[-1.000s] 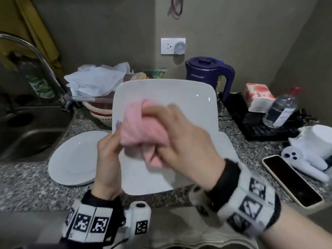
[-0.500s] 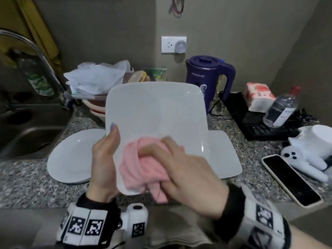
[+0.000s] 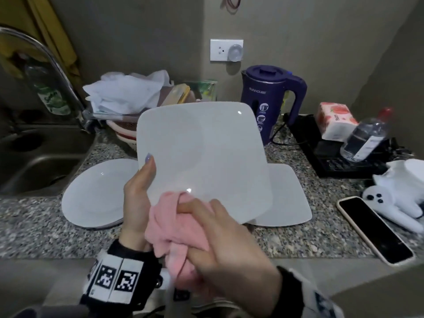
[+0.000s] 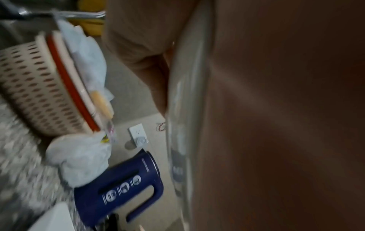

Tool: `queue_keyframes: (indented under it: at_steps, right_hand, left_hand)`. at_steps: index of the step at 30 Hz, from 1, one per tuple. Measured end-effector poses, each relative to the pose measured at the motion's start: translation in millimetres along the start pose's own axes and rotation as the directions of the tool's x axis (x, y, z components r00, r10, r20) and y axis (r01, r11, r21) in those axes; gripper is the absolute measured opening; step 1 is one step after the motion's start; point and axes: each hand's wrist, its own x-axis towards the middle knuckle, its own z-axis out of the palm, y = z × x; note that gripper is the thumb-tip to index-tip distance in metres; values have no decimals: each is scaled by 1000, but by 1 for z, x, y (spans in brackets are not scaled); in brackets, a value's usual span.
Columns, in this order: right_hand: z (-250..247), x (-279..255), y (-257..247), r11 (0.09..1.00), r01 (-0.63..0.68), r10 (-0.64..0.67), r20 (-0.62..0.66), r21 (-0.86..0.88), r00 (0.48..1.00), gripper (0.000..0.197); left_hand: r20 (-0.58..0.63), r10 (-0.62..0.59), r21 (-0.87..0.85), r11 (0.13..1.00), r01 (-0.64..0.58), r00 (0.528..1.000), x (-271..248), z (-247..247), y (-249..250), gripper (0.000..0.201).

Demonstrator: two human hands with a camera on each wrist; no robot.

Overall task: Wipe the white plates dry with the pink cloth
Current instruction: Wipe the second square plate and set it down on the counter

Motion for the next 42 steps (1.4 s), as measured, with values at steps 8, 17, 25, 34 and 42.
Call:
queue_keyframes:
  at_steps: [8,17,25,34,42]
  right_hand:
    - [-50,0,41,971,-19,-2,-86,-240,996,56]
    - [-90,44,38,990,4,-66,-436,-141,898,66]
    - [-41,38,-2,974,218,-225,-132,-66,965,64]
    - [-42,31,15,978,187,-201,-177,-94,963,70]
    - [-110,38,59,978,-55,-58,-520,-199,852,69]
  left_hand:
    - [44,246,65,966,-248,968,2,1,-3,58]
    - [30,362,182,915,-361,932,-6,1,0,32]
    - [74,432,308,847,-433,899,-12,13,9,63]
    - [89,471,291,831,-475,878,-11,11,6,60]
    - [-48,432,252,878,-407,901,-30,25,11,65]
